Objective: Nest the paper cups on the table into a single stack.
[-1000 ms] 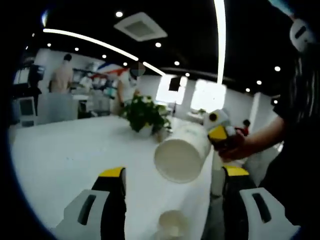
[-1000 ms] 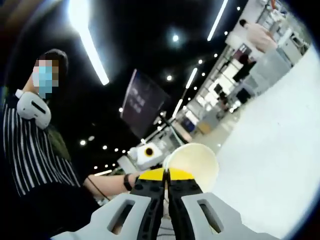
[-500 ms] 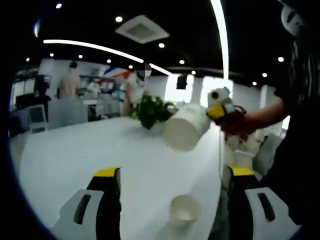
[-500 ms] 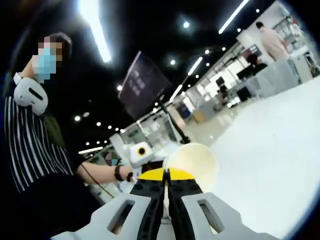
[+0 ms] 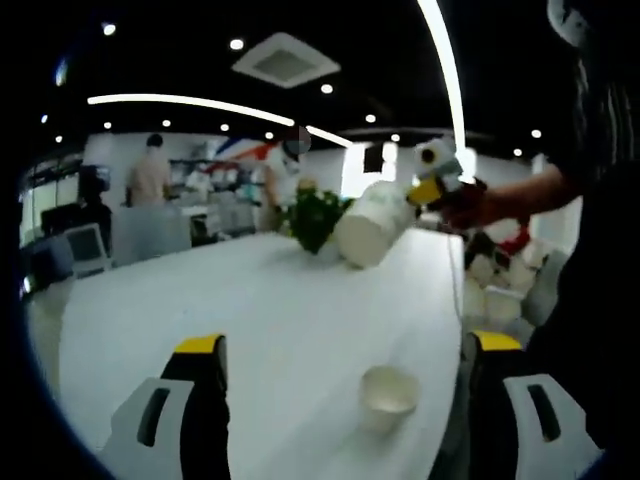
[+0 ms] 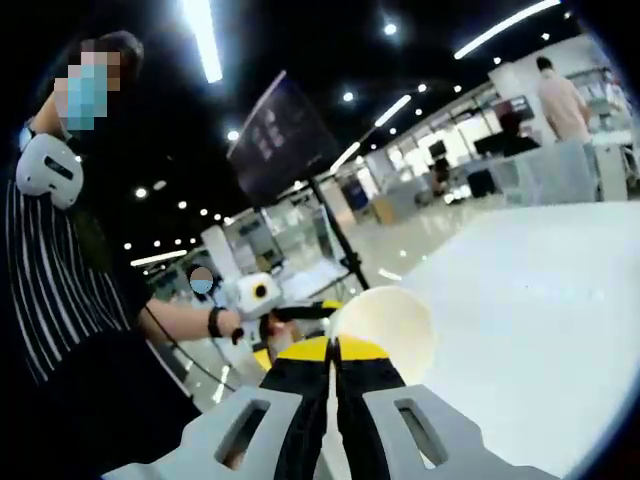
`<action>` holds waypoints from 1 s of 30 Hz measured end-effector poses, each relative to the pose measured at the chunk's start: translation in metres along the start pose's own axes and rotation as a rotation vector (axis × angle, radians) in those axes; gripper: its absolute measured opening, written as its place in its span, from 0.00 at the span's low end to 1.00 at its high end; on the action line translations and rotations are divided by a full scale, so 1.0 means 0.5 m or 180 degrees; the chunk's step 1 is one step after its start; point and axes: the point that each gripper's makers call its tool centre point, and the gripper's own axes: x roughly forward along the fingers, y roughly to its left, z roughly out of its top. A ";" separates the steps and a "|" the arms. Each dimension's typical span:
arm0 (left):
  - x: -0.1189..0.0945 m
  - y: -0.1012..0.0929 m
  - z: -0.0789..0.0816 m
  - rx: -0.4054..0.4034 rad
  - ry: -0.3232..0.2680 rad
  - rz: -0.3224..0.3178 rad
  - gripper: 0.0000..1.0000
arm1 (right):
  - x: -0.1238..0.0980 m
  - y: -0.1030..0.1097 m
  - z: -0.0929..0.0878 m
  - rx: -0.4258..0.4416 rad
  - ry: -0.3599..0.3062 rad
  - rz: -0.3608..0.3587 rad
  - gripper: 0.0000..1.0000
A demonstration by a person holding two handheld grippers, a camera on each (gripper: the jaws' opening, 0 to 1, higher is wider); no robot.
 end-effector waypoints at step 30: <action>-0.036 0.033 -0.029 -0.0035 0.0017 0.0228 0.99 | 0.061 0.079 -0.098 -0.1642 0.1757 0.0176 0.00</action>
